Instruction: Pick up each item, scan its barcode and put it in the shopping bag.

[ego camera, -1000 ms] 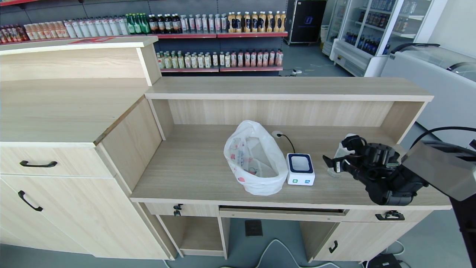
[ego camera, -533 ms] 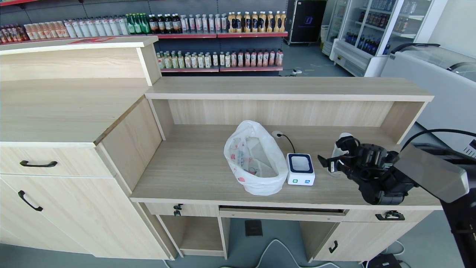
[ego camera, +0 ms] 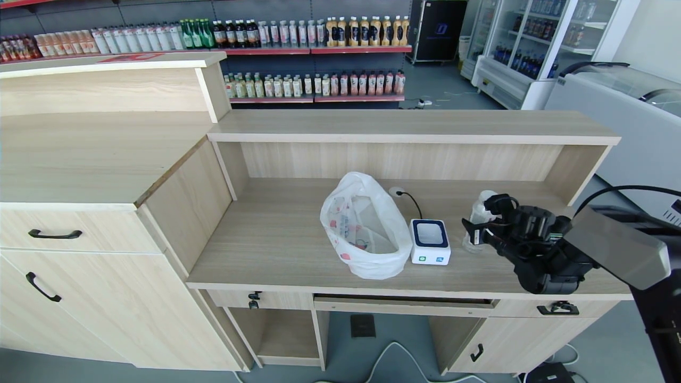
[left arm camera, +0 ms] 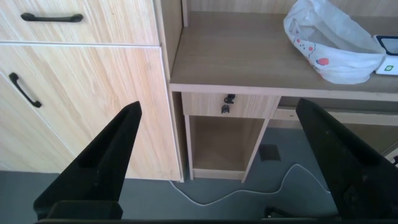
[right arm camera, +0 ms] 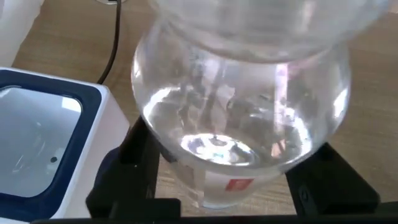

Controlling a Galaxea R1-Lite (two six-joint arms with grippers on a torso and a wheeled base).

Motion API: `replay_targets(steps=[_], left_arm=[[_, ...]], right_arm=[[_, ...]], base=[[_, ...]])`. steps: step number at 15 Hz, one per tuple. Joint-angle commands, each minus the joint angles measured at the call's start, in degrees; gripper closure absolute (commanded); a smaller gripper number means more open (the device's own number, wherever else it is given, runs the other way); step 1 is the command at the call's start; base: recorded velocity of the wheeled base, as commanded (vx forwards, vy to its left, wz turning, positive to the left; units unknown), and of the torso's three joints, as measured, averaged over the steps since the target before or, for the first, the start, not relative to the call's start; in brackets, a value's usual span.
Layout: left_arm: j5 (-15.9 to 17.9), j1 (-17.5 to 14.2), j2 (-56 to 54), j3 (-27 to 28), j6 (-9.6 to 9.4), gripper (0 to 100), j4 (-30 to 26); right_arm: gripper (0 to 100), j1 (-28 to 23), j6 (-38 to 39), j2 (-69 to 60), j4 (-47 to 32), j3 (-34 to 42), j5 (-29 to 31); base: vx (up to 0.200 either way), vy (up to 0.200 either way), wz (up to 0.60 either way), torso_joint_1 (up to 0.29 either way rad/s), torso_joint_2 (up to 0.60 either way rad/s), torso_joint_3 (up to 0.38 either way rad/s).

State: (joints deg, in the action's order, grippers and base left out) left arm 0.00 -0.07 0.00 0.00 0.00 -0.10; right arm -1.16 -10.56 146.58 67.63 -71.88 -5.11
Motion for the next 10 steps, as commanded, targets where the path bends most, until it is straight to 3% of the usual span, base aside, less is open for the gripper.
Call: replay_targets(steps=[1,10], left_arm=[[0.00,-0.01,0.09,0.00,0.00,0,0.01],[0.00,-0.01,0.09,0.00,0.00,0,0.01]], right_arm=[[100,-0.07,-0.08,-0.07,0.04,-0.02,0.10],[100,-0.07,1.15,-3.23,-0.57,2.27,0.01]], base=[[0.000,0.000,0.00,0.000,0.00,0.000],[0.000,0.000,0.00,0.000,0.00,0.000]])
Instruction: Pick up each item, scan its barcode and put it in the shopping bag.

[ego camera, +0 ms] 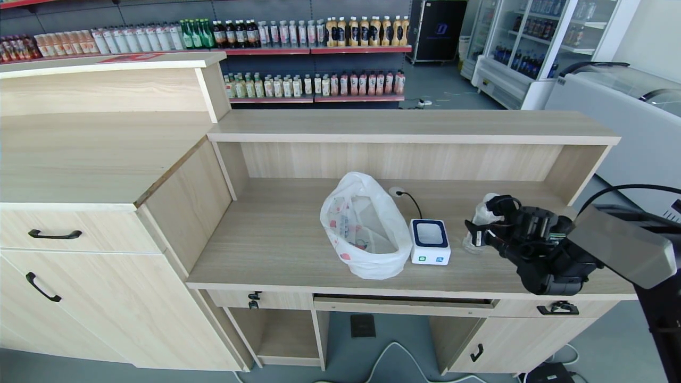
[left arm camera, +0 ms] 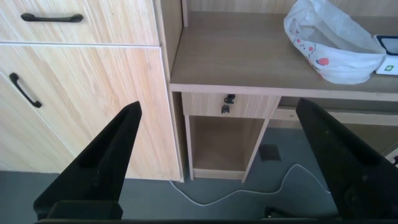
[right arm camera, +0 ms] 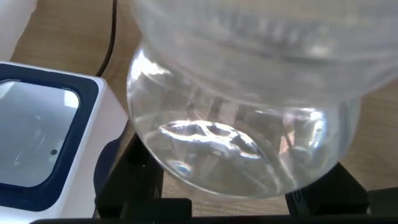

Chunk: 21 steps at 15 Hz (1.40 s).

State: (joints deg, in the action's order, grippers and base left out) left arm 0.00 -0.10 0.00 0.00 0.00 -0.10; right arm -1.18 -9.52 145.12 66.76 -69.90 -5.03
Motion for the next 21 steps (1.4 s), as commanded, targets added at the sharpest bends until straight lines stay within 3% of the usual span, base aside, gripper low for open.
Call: replay_targets(steps=[1,3,5,6,7,12,16,21], left_arm=[[0.00,0.01,0.09,0.00,0.00,0,0.01],[0.00,0.01,0.09,0.00,0.00,0,0.01],[0.00,0.01,0.09,0.00,0.00,0,0.01],[0.00,0.01,0.09,0.00,0.00,0,0.01],[-0.09,0.01,0.09,0.00,0.00,0,0.01],[-0.09,0.01,0.09,0.00,0.00,0,0.01],[0.00,0.01,0.09,0.00,0.00,0,0.01],[0.00,0.01,0.09,0.00,0.00,0,0.01]], right_arm=[[100,-0.58,1.79,-6.07,-2.24,1.87,-0.06],[100,-1.54,6.44,-15.83,-11.21,5.13,-0.06],[100,-1.81,13.21,-26.20,-24.48,6.80,-0.59],[100,-1.81,17.43,-32.88,-34.94,5.56,-1.47],[100,-1.81,19.36,-37.80,-41.36,4.42,-4.28],[100,-1.54,22.97,-57.40,-63.15,4.95,-30.30],[100,1.71,22.88,-67.77,-66.14,11.10,-44.89],[100,8.13,22.79,-75.16,-67.28,15.94,-45.77]], base=[[0.000,0.000,0.00,0.000,0.00,0.000],[0.000,0.000,0.00,0.000,0.00,0.000],[0.000,0.000,0.00,0.000,0.00,0.000],[0.000,0.000,0.00,0.000,0.00,0.000],[0.000,0.000,0.00,0.000,0.00,0.000],[0.000,0.000,0.00,0.000,0.00,0.000],[0.000,0.000,0.00,0.000,0.00,0.000],[0.000,0.000,0.00,0.000,0.00,0.000]])
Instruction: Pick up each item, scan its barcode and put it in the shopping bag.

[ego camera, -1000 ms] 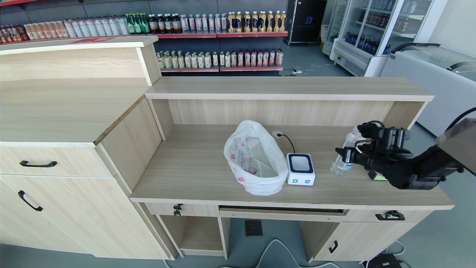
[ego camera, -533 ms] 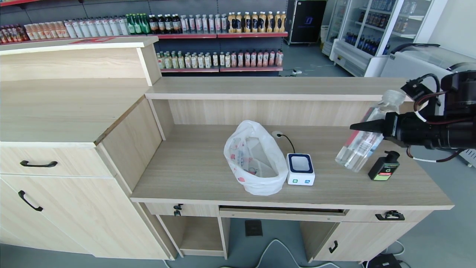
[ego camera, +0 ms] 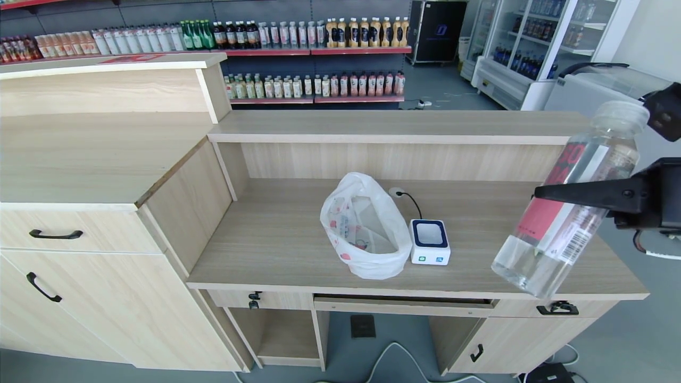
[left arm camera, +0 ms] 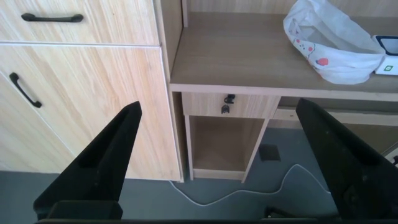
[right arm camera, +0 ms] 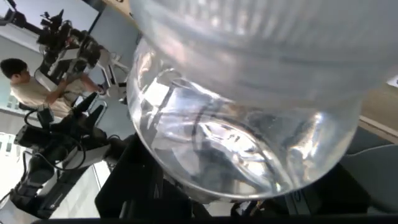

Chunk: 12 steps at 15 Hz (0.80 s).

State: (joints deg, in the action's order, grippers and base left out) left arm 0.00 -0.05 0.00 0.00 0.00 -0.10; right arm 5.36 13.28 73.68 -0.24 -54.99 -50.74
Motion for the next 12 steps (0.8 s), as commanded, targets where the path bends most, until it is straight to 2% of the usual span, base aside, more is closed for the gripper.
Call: replay_targets(steps=[1,3,5,7,9,12], left_arm=[[0.00,-0.04,0.09,0.00,0.00,0,0.01],[0.00,-0.04,0.09,0.00,0.00,0,0.01],[0.00,-0.04,0.09,0.00,0.00,0,0.01],[0.00,-0.04,0.09,0.00,0.00,0,0.01],[0.00,-0.04,0.09,0.00,0.00,0,0.01],[0.00,-0.04,0.09,0.00,0.00,0,0.01]], right_arm=[[100,2.63,-0.09,-5.92,-2.92,1.11,0.29],[100,4.22,-0.09,-6.97,-4.06,1.82,6.70],[100,8.70,0.96,-8.03,-4.06,2.61,16.46],[100,10.63,3.07,-9.26,-4.15,2.61,17.78],[100,13.36,6.24,-9.34,-4.33,2.35,21.82],[100,15.64,7.99,-10.40,-7.67,2.26,22.08]], base=[[0.000,0.000,0.00,0.000,0.00,0.000],[0.000,0.000,0.00,0.000,0.00,0.000],[0.000,0.000,0.00,0.000,0.00,0.000],[0.000,0.000,0.00,0.000,0.00,0.000],[0.000,0.000,0.00,0.000,0.00,0.000],[0.000,0.000,0.00,0.000,0.00,0.000]])
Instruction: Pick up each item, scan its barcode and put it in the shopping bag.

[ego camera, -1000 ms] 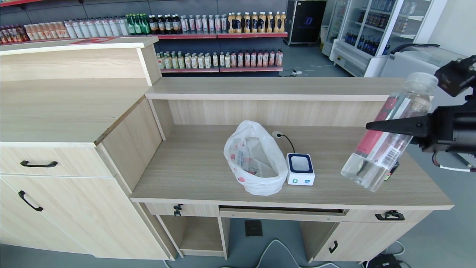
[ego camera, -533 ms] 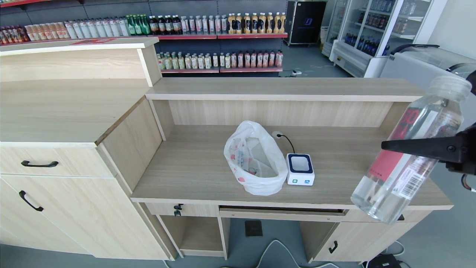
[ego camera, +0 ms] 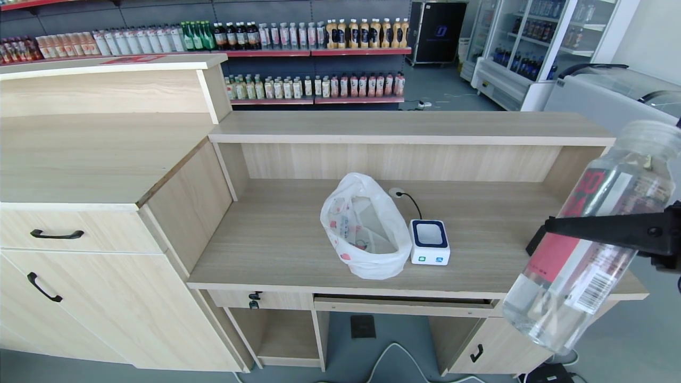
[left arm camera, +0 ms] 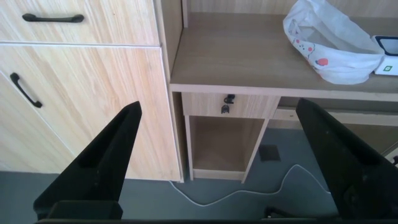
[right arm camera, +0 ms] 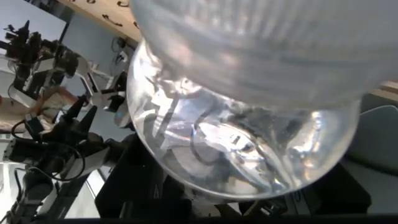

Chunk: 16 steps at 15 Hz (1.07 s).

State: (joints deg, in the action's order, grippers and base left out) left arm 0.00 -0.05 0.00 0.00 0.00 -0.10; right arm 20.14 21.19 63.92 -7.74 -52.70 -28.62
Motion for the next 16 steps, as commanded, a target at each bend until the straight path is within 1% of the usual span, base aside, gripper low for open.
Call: replay_targets(steps=[1,4,13,16], left_arm=[[0.00,-0.04,0.09,0.00,0.00,0,0.01],[0.00,-0.04,0.09,0.00,0.00,0,0.01],[0.00,-0.04,0.09,0.00,0.00,0,0.01],[-0.09,-0.04,0.09,0.00,0.00,0,0.01]], right_arm=[[100,1.92,0.17,-1.69,-1.66,0.05,-0.12],[100,4.82,0.61,-3.45,-3.86,0.14,-0.29],[100,5.35,0.70,-2.66,-3.77,-1.70,-0.47],[100,8.34,3.51,-2.74,-3.51,-2.32,-0.29]], base=[[0.000,0.000,0.00,0.000,0.00,0.000],[0.000,0.000,0.00,0.000,0.00,0.000],[0.000,0.000,0.00,0.000,0.00,0.000],[0.000,0.000,0.00,0.000,0.00,0.000]])
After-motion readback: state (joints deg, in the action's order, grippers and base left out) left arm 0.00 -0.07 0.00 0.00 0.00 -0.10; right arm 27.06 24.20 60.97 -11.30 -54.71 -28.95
